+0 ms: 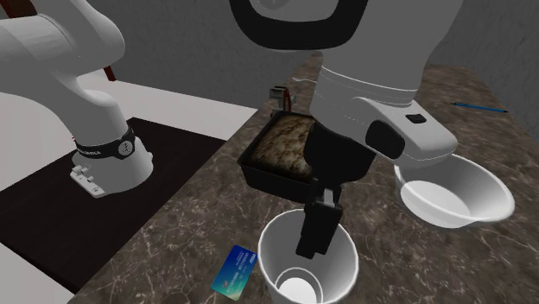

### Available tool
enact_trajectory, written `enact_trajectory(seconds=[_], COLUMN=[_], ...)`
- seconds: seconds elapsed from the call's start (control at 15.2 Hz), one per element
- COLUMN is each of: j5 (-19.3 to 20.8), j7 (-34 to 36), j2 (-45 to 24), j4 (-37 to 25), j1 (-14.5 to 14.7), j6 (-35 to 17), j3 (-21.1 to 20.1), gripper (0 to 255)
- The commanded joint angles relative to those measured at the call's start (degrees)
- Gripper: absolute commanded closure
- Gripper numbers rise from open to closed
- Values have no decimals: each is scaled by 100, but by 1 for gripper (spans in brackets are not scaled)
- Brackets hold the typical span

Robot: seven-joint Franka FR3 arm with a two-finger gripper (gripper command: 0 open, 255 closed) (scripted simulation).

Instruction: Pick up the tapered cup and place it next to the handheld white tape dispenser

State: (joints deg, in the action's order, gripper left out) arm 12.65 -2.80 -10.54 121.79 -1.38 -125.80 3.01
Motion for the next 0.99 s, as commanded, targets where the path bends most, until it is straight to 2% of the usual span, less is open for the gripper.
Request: enact_trajectory(seconds=[0.0, 0.4, 0.46, 0.92], j5=[3, 3, 3, 3], j7=[6, 6, 6, 6], j2=[-12, -12, -12, -11], j4=[14, 13, 13, 14], j1=[0, 0, 0, 0], j6=[-28, -28, -28, -28], j3=[0, 0, 0, 0], gripper=[0, 0, 255, 255])
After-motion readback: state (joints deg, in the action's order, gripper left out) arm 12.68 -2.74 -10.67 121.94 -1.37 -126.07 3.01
